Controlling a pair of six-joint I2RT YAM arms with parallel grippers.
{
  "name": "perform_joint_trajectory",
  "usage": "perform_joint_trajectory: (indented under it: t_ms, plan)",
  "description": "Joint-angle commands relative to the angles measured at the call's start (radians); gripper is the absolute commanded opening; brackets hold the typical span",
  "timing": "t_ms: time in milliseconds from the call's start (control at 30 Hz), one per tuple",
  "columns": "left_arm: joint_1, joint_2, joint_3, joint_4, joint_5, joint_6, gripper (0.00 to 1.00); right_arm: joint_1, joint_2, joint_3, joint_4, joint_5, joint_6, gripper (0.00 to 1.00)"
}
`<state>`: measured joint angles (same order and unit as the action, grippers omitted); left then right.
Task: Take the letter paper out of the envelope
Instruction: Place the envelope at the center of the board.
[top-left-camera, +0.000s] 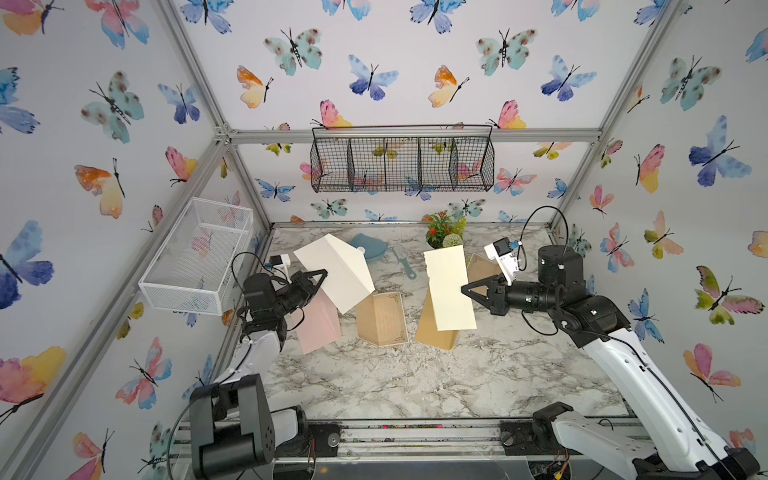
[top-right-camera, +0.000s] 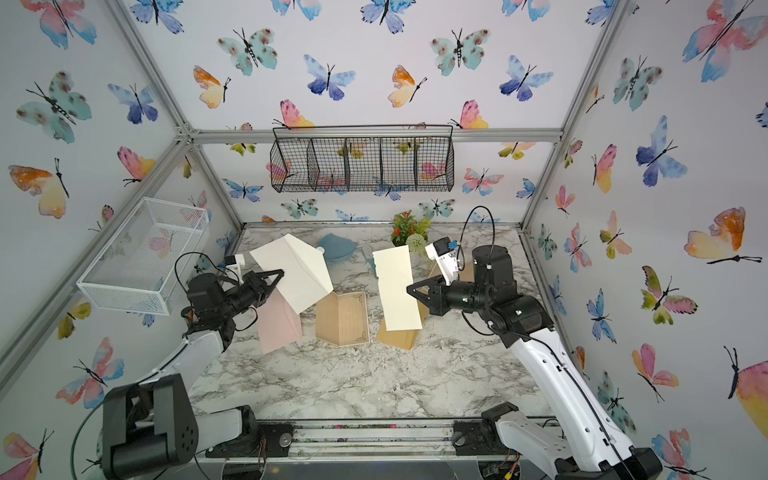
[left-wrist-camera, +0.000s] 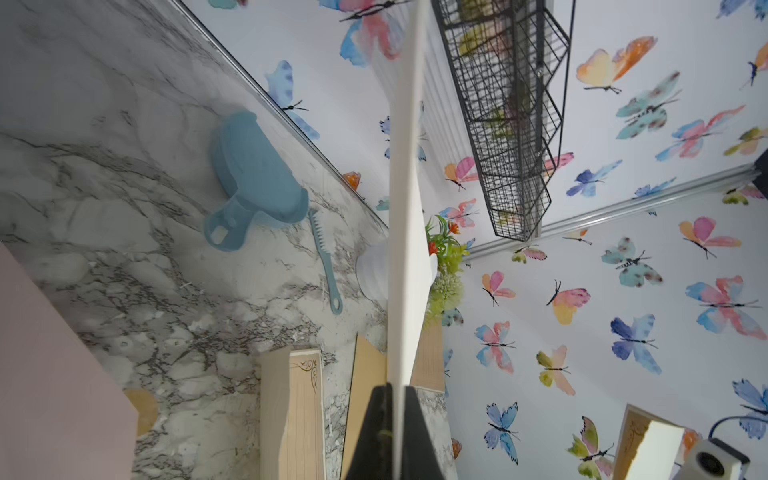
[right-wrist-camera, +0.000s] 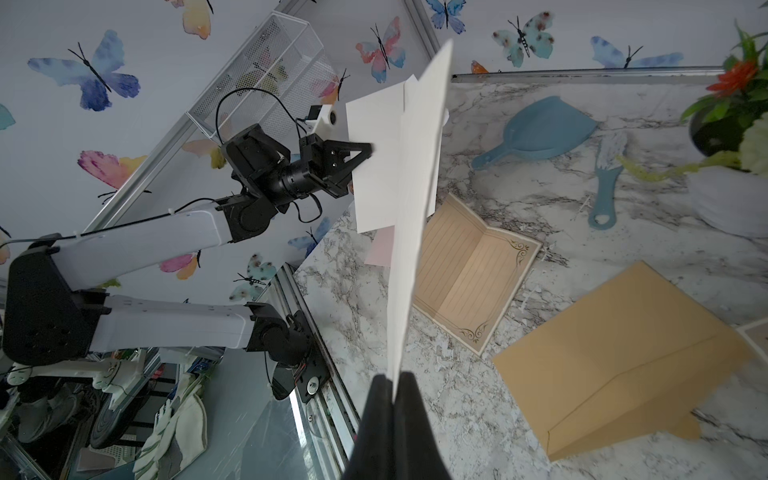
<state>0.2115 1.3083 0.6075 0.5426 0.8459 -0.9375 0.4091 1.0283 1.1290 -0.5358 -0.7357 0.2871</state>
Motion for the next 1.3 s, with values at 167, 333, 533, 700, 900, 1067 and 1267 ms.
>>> perform_joint_trajectory:
  t_ms: [167, 333, 533, 700, 900, 1067, 1267]
  plan:
    - [0.095, 0.331, 0.169, 0.289, 0.021, -0.091, 0.0, -0.004, -0.031, -0.098, 0.099, -0.055, 0.06, 0.01]
    - [0.094, 0.535, 0.251, 0.367, 0.006, -0.152, 0.0, -0.004, -0.055, -0.149, 0.149, -0.084, 0.104, 0.01]
    - [0.118, 0.658, 0.275, 0.457, -0.087, -0.224, 0.0, -0.004, -0.086, -0.165, 0.123, -0.079, 0.103, 0.01]
    - [0.13, 0.759, 0.321, 0.523, -0.105, -0.277, 0.0, -0.004, -0.115, -0.2, 0.116, -0.066, 0.106, 0.01]
    - [0.144, 0.823, 0.412, 0.465, -0.153, -0.252, 0.02, -0.004, -0.121, -0.232, 0.117, -0.065, 0.109, 0.01]
    - [0.165, 0.877, 0.447, 0.522, -0.169, -0.304, 0.22, -0.004, -0.122, -0.239, 0.122, -0.064, 0.115, 0.01]
    - [0.169, 0.897, 0.43, 0.48, -0.169, -0.317, 0.45, -0.004, -0.108, -0.245, 0.143, -0.063, 0.119, 0.01]
